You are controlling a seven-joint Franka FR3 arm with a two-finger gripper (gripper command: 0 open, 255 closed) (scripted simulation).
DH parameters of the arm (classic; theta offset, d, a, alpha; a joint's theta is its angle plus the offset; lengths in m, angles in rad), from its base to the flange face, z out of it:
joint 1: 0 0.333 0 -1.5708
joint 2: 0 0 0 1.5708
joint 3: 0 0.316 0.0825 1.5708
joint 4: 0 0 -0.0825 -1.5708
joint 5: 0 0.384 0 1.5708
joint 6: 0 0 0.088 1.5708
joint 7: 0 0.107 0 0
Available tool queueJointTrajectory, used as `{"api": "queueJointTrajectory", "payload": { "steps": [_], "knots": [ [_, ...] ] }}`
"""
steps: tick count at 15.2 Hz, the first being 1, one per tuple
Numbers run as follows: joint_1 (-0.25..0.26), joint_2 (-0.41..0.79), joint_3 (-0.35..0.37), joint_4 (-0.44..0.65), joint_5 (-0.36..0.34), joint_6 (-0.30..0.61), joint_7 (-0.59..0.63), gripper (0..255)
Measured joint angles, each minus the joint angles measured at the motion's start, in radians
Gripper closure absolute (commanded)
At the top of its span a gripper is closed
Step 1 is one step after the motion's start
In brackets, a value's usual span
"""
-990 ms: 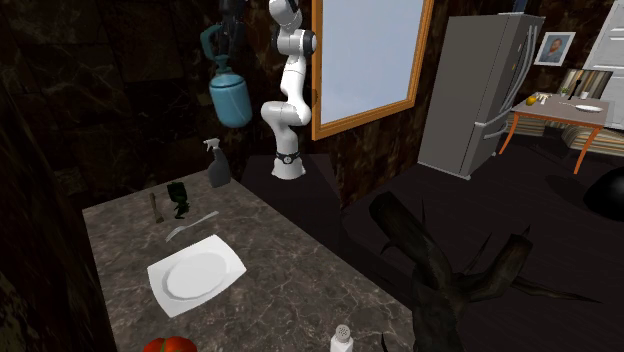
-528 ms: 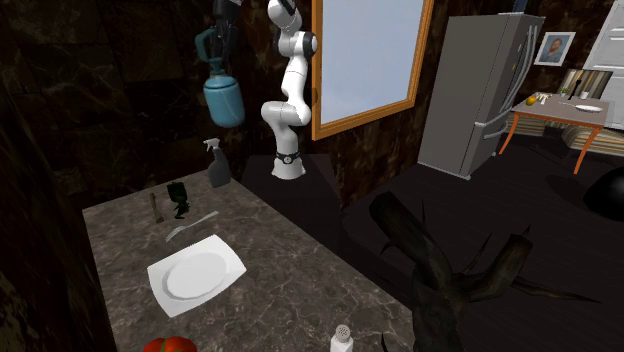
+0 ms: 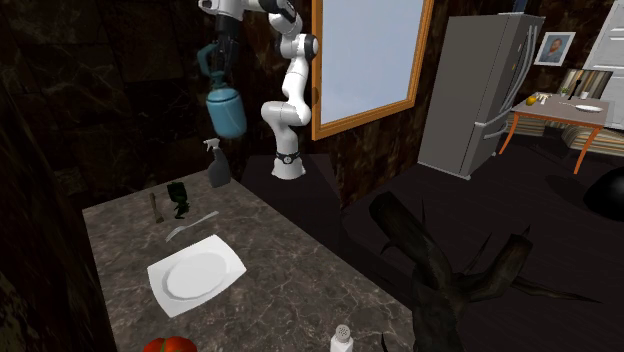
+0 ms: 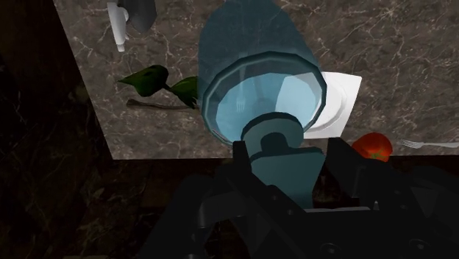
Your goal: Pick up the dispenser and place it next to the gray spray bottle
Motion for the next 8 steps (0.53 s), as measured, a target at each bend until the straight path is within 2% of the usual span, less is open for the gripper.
{"api": "queueJointTrajectory", "payload": {
  "steps": [8],
  "knots": [
    [0.000,-0.053,-0.004,-0.145,-0.005,0.091,0.011,255]
  ]
}}
